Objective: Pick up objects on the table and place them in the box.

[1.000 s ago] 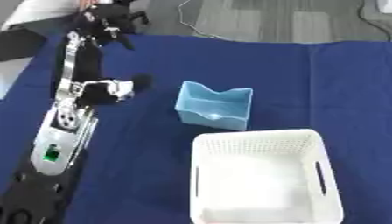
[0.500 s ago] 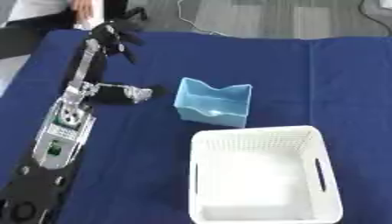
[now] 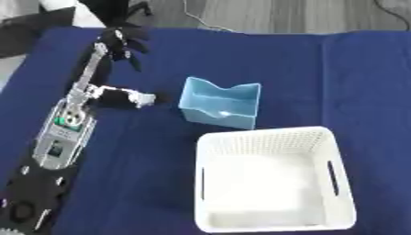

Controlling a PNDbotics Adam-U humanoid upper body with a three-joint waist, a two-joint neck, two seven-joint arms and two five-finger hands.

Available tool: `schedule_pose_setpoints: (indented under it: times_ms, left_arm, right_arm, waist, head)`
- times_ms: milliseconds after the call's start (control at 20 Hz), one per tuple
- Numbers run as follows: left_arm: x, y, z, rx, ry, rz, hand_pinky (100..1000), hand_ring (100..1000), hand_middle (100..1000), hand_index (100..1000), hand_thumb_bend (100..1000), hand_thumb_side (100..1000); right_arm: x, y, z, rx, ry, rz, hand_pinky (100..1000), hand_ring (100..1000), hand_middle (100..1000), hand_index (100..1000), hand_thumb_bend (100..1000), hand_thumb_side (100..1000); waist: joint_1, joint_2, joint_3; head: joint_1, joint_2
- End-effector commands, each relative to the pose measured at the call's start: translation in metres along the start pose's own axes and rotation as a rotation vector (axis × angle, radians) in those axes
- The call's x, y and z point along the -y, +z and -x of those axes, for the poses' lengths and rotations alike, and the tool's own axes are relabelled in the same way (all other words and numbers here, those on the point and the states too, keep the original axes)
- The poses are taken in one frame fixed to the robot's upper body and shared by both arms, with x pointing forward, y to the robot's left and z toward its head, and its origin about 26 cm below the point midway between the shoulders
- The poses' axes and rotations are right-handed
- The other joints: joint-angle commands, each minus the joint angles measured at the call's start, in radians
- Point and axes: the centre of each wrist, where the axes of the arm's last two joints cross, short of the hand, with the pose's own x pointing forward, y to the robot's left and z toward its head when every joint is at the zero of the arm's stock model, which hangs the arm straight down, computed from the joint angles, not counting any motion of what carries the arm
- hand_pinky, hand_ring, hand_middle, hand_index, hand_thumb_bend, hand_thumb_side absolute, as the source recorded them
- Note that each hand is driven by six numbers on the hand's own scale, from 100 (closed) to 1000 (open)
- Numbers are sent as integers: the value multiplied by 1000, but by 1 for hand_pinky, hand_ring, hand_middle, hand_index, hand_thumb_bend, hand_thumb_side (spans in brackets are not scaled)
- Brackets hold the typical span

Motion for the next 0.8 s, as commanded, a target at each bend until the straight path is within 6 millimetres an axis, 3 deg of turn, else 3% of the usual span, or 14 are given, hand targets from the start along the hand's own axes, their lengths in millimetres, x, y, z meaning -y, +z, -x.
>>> schedule_pose_setpoints:
  times_ms: [50, 800]
  left_arm:
    - [-13, -3, 1, 2, -61, 52, 390, 645, 683, 775, 1000, 195]
    - [-11, -4, 11, 5, -131, 241, 406, 666, 712, 792, 1000, 264]
  right_arm:
    - [2, -6, -3, 28, 35, -57, 659, 738, 824, 820, 100, 668]
    - [2, -7, -3, 17, 30, -54, 654, 736, 823, 817, 100, 670]
  waist:
    - [2, -15, -2]
    - [12, -13, -15]
  head:
    - [-5, 3]
    - [-13, 10]
